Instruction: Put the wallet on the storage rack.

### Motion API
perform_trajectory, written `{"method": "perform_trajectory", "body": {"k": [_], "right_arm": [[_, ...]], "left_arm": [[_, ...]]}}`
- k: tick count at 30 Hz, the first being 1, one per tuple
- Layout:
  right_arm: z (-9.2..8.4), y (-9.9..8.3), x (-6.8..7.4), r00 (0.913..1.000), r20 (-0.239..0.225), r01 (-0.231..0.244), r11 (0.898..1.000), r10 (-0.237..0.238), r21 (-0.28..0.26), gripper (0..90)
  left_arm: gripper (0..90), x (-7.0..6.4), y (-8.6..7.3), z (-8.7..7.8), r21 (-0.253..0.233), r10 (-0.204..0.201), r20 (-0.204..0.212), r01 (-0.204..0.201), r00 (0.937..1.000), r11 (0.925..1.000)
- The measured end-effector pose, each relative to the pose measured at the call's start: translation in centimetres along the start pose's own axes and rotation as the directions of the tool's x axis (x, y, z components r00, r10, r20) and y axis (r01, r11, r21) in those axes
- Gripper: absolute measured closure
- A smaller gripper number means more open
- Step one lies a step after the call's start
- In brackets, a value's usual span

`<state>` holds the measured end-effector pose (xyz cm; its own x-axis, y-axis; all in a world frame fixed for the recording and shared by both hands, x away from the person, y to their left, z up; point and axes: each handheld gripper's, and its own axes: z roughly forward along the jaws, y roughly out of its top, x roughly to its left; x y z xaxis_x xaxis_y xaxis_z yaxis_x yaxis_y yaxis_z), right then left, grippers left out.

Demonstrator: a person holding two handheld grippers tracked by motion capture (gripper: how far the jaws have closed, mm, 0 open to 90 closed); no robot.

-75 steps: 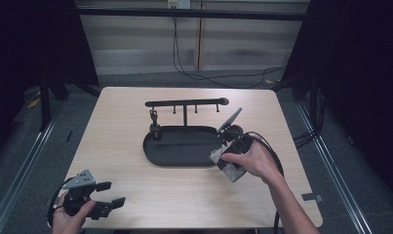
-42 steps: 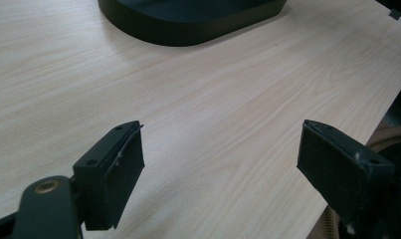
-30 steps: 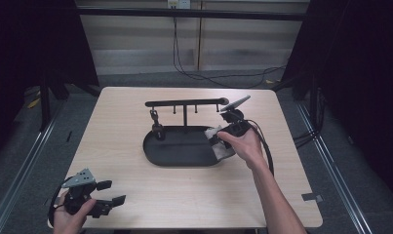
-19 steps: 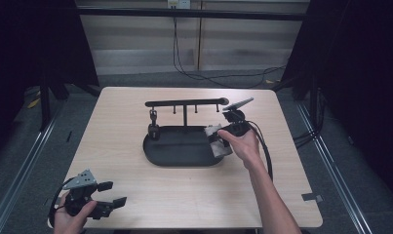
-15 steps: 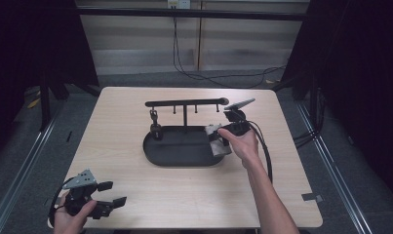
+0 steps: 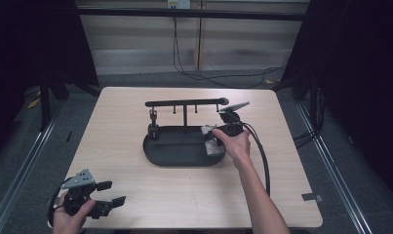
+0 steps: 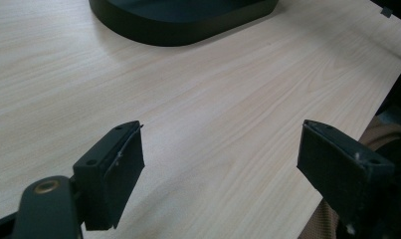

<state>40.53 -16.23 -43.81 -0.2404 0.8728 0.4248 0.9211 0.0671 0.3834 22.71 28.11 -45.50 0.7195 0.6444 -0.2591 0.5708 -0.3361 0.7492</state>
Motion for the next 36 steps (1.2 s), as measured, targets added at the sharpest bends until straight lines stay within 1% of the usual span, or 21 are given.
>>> {"method": "perform_trajectory", "body": {"k": [1,5,6,10,11,13,15,18,21,22,24,27,29,32,33,34,36], "right_arm": [[0.2,-0.1,0.0,0.9999,0.009,0.006,1.0,-0.006,0.005,33.8],[0.8,-0.1,-0.1,1.0,0.003,-0.004,1.0,0.004,-0.001,33.8],[1.0,-0.1,-0.2,1.0,0.005,0.0,1.0,0.0,-0.005,33.7],[1.7,-0.2,-0.6,1.0,0.005,-0.007,1.0,0.007,0.002,33.7],[1.8,-0.3,-0.6,1.0,0.002,-0.009,1.0,0.009,0.002,33.6],[2.0,-0.3,-0.8,1.0,0.002,-0.008,1.0,0.008,-0.002,33.5],[2.2,-0.4,-0.8,0.9999,0.001,-0.015,1.0,0.015,0.003,33.4],[2.5,-0.5,-0.7,0.9994,0.031,0.012,1.0,-0.012,-0.002,32.9],[2.8,-0.5,-0.5,0.9992,0.03,0.026,1.0,-0.026,0.0,32.3],[2.9,-0.5,-0.3,0.9985,0.045,0.031,1.0,-0.031,-0.002,32.1],[3.0,-0.5,-0.3,0.9957,0.074,0.056,0.998,-0.056,0.005,31.7],[3.2,-0.6,-0.4,0.9953,0.074,0.063,0.998,-0.063,0.001,30.8],[3.3,-0.6,-0.3,0.9941,0.08,0.073,0.997,-0.073,0.001,30.4],[3.2,-0.6,-0.1,0.9901,0.099,0.1,0.995,-0.099,0.002,31.1],[3.1,-0.6,0.0,0.9898,0.108,0.093,0.996,-0.092,-0.005,31.0],[3.0,-0.6,0.0,0.9901,0.107,0.093,0.996,-0.091,-0.012,31.0],[2.9,-0.6,-0.2,0.9894,0.111,0.095,0.995,-0.093,-0.011,30.2]], "left_arm": [[18.2,0.0,0.0,0.0,0.003,0.001,0.001,-0.001,1.0,1.0],[18.2,0.0,-0.1,0.2,0.011,0.0,-0.001,0.0,1.0,0.9999],[18.2,0.0,-0.1,0.2,0.014,0.0,-0.001,0.0,1.0,0.9999],[18.2,0.1,0.0,0.1,0.005,-0.002,0.002,0.002,1.0,1.0],[18.2,0.1,0.0,0.1,0.004,-0.001,-0.007,0.001,1.0,1.0],[18.2,0.2,0.1,0.1,-0.002,-0.004,-0.008,0.004,1.0,1.0],[18.2,0.3,0.1,0.1,0.003,-0.005,-0.007,0.005,1.0,1.0],[18.2,0.3,0.1,0.1,0.001,-0.005,-0.002,0.005,1.0,1.0],[18.2,0.2,0.1,0.0,-0.004,-0.003,-0.005,0.003,1.0,1.0],[18.2,0.3,0.1,0.0,-0.003,-0.005,-0.003,0.005,1.0,1.0],[18.2,0.3,0.1,0.1,0.002,-0.004,-0.005,0.004,1.0,1.0],[18.2,0.2,0.0,0.2,0.011,0.0,0.001,0.0,1.0,0.9999],[18.2,0.1,0.1,0.2,0.009,0.001,-0.003,-0.001,1.0,1.0],[18.2,0.2,0.0,0.1,0.003,-0.003,-0.002,0.003,1.0,1.0],[18.2,0.2,0.0,0.1,0.004,-0.001,-0.004,0.001,1.0,1.0],[18.2,0.2,0.0,0.1,0.003,-0.004,0.0,0.004,1.0,1.0],[18.2,0.2,0.0,0.2,0.004,-0.003,-0.001,0.003,1.0,1.0]]}}
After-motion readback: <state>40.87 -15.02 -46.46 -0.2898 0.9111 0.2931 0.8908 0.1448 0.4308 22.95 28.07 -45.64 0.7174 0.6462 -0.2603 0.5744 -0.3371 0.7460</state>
